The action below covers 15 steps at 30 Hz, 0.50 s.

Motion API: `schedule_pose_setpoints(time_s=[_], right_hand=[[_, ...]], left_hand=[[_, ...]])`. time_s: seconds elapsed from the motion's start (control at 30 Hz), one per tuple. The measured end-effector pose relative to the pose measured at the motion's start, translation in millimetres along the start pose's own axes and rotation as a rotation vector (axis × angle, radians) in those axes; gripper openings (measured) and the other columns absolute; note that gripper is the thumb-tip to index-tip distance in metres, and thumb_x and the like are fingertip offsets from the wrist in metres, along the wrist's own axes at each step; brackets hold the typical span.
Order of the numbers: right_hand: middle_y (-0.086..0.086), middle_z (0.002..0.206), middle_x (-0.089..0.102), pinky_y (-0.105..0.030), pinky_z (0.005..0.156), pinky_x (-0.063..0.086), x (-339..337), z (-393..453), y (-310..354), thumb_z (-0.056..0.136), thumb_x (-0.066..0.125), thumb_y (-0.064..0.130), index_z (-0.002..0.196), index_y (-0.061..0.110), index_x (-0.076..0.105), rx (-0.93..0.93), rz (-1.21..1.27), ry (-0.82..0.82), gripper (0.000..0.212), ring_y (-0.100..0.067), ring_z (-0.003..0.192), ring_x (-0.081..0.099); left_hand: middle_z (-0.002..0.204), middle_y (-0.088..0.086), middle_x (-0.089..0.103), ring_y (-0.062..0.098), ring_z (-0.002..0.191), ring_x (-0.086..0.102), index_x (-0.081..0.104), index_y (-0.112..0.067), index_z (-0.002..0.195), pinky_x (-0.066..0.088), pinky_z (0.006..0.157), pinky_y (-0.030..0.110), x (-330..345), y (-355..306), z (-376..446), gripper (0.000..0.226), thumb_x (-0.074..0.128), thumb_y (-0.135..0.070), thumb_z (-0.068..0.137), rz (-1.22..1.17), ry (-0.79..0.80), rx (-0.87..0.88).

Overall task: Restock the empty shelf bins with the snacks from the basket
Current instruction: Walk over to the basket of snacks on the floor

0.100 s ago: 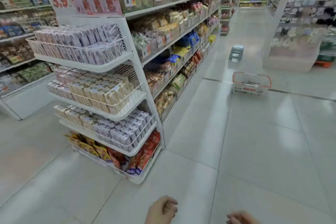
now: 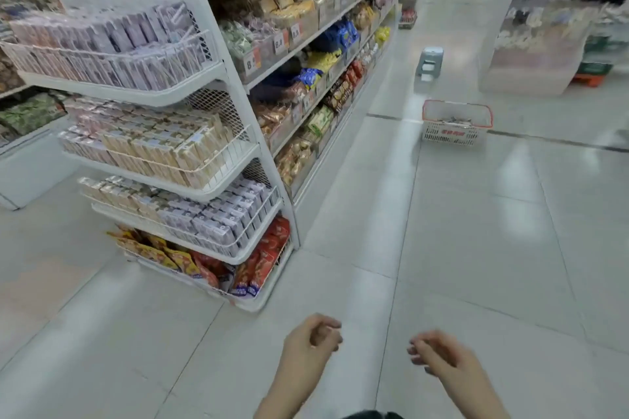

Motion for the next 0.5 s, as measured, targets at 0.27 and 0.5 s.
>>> schedule_pose_setpoints(time_s=[0.27, 0.5], right_hand=[[-0.008, 0.074, 0.067, -0.025, 0.075, 0.054, -29, -39, 65, 0.091, 0.059, 0.013, 0.08, 0.007, 0.06, -0.191, 0.156, -0.177, 0.012, -0.019, 0.075, 0.067], [-0.006, 0.066, 0.062, -0.026, 0.072, 0.047, -57, -39, 37, 0.09, 0.06, 0.014, 0.076, 0.004, 0.057, -0.098, 0.179, -0.236, 0.017, -0.011, 0.065, 0.06]], left_hand=[[0.065, -0.003, 0.066, 0.011, 0.07, 0.065, 0.066, -0.011, 0.086, 0.051, 0.068, 0.016, 38, -82, -9, 0.014, 0.055, -0.005, 0.092, -0.153, 0.098, 0.139], [0.055, -0.004, 0.057, 0.008, 0.055, 0.054, 0.063, -0.008, 0.079, 0.048, 0.058, 0.017, 71, -77, 6, 0.014, 0.057, -0.006, 0.091, -0.191, 0.092, 0.068]])
Point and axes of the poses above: each hand's wrist, its own z-axis towards the middle knuckle, its own x-axis out of the palm, y = z × x, the point moved 10 cm from there along z, towards the middle knuckle
